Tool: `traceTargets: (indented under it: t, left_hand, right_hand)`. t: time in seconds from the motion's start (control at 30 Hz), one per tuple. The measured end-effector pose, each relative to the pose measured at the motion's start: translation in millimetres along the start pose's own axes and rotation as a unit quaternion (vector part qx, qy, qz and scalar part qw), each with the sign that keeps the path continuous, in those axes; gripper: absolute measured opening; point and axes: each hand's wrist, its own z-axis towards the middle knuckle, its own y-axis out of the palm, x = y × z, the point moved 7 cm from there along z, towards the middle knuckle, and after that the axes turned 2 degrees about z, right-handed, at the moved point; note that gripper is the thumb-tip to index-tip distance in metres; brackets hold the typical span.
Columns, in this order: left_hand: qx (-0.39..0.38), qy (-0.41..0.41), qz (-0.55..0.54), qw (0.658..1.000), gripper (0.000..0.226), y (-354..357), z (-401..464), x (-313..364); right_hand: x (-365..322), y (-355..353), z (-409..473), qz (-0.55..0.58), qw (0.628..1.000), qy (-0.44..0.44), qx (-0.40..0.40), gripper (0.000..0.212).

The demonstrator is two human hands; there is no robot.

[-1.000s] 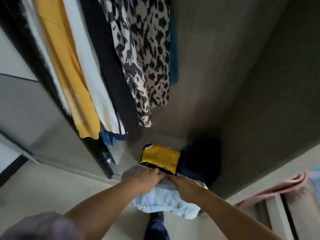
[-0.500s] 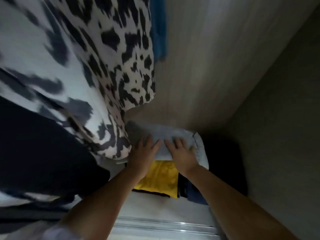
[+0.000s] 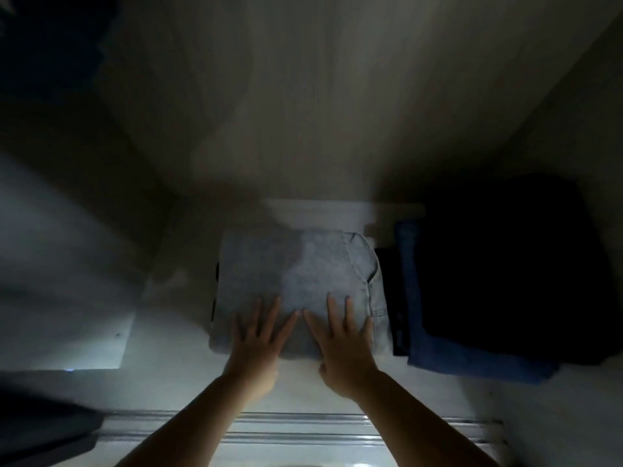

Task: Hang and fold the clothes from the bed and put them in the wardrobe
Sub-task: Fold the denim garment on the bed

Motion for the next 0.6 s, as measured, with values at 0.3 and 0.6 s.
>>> traceTargets:
  t: [0.3, 0.6]
  left_hand:
    - [-0.049, -0.026, -0.081, 0.995, 0.072, -146.8, -33.7, 46.8]
    - [0.135, -0.051, -0.149, 0.978, 0.041, -413.9, -129.3, 75.8]
  right_hand:
    - [-4.7, -138.0, -69.3, 0.095, 0.990, 0.074, -0.073, 0.063]
    - [-19.8, -370.5, -242.2, 0.032, 0.988, 0.082, 0.123, 0.038]
